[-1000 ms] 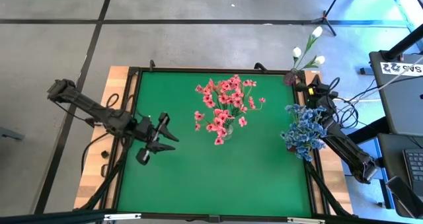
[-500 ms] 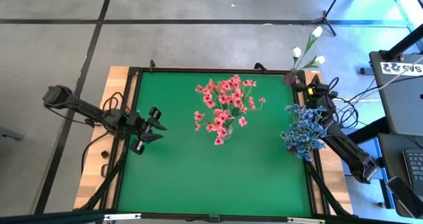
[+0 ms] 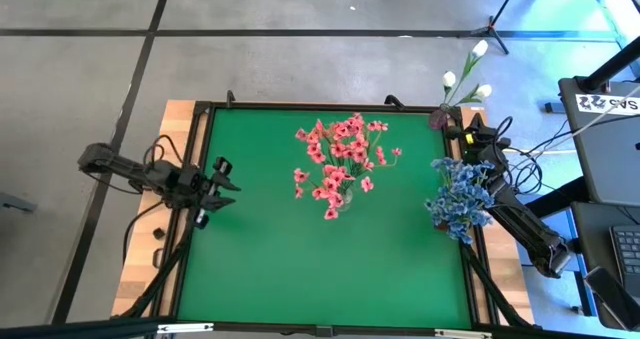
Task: Sort flowers into vase by color
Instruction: Return to Home Position
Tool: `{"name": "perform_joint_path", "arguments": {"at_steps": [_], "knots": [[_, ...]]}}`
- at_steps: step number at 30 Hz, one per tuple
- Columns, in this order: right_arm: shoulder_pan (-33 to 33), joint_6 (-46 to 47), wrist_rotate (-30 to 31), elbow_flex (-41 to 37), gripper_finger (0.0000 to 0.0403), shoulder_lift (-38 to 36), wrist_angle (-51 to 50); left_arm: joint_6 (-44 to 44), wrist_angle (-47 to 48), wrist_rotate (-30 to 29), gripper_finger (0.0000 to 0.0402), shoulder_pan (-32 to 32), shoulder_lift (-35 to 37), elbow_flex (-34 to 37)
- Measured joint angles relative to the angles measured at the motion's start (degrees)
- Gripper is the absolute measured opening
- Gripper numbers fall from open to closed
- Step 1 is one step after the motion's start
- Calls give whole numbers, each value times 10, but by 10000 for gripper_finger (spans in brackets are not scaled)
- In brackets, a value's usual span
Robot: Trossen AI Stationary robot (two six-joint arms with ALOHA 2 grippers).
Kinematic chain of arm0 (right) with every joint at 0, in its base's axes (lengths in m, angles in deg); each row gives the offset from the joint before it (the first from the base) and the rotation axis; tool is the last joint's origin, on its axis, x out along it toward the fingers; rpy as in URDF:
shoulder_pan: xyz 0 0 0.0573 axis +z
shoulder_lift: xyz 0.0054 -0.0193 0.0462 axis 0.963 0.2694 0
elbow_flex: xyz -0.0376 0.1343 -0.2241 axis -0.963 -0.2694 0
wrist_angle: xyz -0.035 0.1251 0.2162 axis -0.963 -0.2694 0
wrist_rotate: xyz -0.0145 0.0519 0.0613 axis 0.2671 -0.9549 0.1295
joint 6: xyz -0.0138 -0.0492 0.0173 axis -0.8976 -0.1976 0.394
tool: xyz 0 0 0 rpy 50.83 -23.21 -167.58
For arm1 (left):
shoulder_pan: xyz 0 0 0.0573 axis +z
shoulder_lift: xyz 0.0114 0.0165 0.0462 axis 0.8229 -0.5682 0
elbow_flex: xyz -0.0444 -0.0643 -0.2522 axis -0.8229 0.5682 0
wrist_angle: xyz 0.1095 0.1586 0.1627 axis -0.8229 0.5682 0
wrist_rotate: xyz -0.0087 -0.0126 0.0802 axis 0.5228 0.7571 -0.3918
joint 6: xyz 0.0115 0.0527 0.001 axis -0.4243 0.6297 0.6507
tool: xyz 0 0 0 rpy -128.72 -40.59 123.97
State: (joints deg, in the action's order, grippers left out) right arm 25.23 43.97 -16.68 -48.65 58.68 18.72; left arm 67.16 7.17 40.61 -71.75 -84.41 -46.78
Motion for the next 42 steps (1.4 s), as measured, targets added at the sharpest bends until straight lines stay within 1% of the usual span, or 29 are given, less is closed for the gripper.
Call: {"name": "perform_joint_path", "arguments": {"at_steps": [4,7,13,16,21,27,31,42], "knots": [[0,0,0,0,12,0,-1,1,78,-47,130,-6,81,0],[0,0,0,0,12,0,-1,16,124,-66,130,-17,116,0],[0,0,0,0,12,0,-1,4,168,-65,130,-20,115,0],[0,0,0,0,12,0,-2,4,174,-64,130,-20,115,0],[0,0,0,0,12,0,-1,11,220,-64,130,-20,115,0],[0,0,0,0,12,0,-1,17,271,-18,130,-20,115,0],[0,0,0,0,12,0,-1,13,303,-12,130,-20,115,0],[0,0,0,0,12,0,-1,-1,308,-11,130,-20,115,0]]}}
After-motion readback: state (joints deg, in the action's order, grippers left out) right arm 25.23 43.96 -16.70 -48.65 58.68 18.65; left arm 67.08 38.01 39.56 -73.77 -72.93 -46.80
